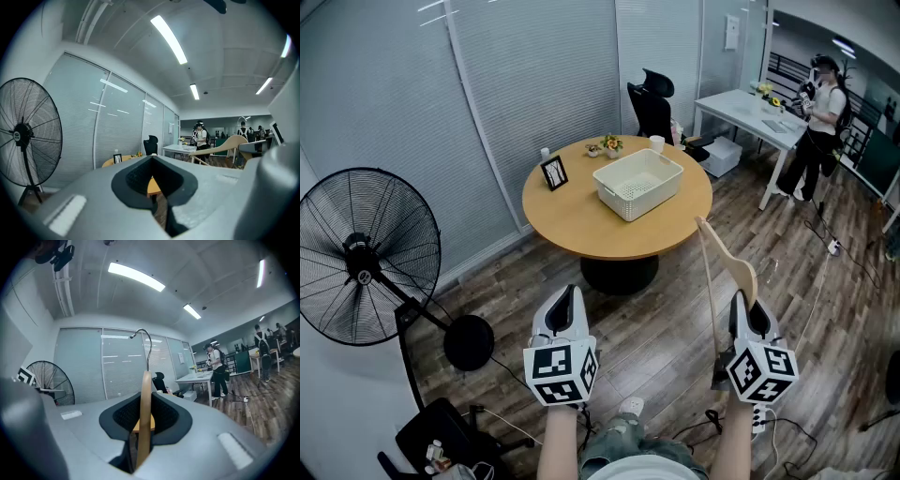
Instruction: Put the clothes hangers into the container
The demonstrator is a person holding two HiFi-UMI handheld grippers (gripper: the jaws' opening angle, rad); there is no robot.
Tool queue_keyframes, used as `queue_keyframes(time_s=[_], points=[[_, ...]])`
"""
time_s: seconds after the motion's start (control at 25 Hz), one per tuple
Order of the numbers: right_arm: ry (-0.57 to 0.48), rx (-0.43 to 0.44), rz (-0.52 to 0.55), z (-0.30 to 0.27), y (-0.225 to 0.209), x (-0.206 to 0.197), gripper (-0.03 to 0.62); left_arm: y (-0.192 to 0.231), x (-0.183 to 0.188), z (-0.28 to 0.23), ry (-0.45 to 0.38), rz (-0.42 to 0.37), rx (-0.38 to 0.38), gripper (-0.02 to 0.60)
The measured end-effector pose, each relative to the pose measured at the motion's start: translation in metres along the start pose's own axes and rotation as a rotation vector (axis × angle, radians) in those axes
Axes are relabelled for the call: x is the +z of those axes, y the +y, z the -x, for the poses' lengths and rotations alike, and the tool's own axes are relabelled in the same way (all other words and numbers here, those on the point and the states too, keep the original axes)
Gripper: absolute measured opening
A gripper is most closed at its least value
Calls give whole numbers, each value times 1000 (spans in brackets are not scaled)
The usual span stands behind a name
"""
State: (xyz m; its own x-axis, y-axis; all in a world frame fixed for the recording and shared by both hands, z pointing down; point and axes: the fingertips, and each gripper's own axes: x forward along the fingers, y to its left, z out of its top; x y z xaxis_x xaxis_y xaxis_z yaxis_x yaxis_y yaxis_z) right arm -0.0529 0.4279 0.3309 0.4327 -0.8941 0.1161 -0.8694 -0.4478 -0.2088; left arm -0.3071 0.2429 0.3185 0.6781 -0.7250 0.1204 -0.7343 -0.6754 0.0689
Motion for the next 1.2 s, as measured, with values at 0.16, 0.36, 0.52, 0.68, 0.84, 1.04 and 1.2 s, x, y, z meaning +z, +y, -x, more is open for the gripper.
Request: queue_keyframes(time_s=[0.16,0.36,0.52,0.68,0.84,1.04,1.2], points=[[4,4,3,-4,4,-3,83,2,-1,-3,0,2,-5,2],[14,2,4,-10,2,-6,83,2,-3,-9,7,2,-7,2],[19,0,5,-21,1,-7,83,4,-3,-21,11,3,-10,2],[21,0,6,-37,1,-9,83,6,-3,-38,13,4,-17,2],[8,10,-12,-60,2,-7,84,12,-3,-60,15,5,-22,2],[2,-4,-13,-89,5,-3,84,21,1,-89,16,-14,-39,2],[5,-10,-12,-110,8,-5,84,31,3,-109,17,-17,-41,2]])
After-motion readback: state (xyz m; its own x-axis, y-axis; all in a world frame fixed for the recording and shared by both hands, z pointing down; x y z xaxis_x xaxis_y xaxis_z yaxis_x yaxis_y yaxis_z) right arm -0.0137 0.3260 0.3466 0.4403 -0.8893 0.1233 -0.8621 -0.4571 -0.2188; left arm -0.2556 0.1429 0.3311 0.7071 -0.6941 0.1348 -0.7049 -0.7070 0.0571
